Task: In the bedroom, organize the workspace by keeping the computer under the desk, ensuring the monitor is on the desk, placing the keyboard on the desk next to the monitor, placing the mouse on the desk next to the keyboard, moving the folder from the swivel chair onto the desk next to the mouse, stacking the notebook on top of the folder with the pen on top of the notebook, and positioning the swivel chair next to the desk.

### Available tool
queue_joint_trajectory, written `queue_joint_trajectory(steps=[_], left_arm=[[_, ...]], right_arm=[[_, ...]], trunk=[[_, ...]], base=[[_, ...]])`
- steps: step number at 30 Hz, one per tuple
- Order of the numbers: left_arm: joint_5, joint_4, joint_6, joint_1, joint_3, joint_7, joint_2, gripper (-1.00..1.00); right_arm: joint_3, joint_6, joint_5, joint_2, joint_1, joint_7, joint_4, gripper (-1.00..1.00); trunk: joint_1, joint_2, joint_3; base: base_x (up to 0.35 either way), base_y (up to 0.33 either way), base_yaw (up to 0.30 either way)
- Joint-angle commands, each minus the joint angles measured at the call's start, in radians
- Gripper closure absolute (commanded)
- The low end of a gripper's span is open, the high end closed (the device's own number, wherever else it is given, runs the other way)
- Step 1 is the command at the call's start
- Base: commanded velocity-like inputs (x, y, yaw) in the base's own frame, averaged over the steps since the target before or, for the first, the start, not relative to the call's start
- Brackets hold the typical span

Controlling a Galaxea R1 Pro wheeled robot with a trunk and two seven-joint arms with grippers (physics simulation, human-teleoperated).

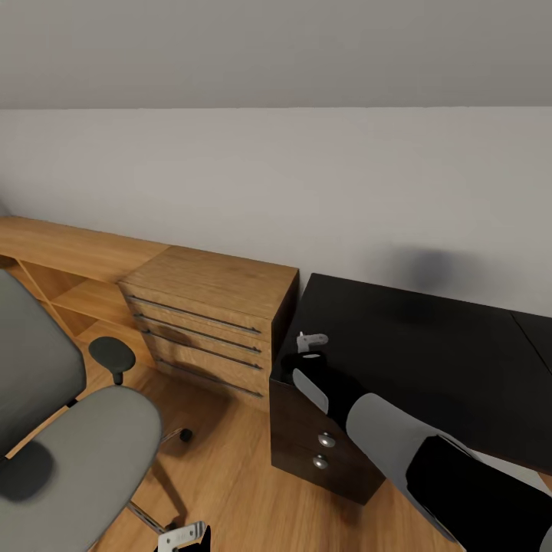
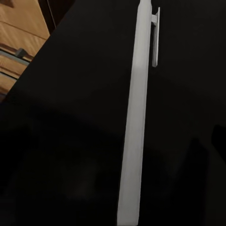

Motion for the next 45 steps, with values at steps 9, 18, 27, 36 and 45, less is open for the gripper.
queue_joint_trajectory(steps=[9,18,27,36,45], left_arm=[[0.010,-0.001,-0.006,0.000,-0.005,0.006,0.001,-1.00],[0.010,-0.001,-0.005,-0.001,-0.005,0.006,0.001,-1.00],[0.010,-0.001,-0.005,0.000,-0.006,0.006,0.001,-1.00],[0.010,0.000,-0.004,0.000,-0.006,0.006,0.001,-1.00],[0.010,0.000,-0.004,0.000,-0.006,0.006,0.001,-1.00]], right_arm=[[0.002,0.010,-0.015,0.000,0.000,0.008,0.012,-1.00],[-0.014,0.011,-0.014,0.000,0.000,0.013,0.013,1.00],[-0.014,0.011,-0.014,0.000,0.000,0.013,0.012,1.00],[-0.103,0.012,-0.015,0.000,0.000,0.010,0.012,1.00],[-0.170,0.012,-0.017,0.000,0.000,0.010,0.010,1.00]], trunk=[[0.000,0.000,-0.001],[0.000,0.000,-0.001],[0.000,0.000,-0.001],[0.000,0.000,-0.001],[0.000,0.000,-0.001]], base=[[0.000,0.000,0.000],[0.000,0.000,0.000],[0.000,0.000,0.000],[0.000,0.000,0.000],[0.000,0.000,0.000]])
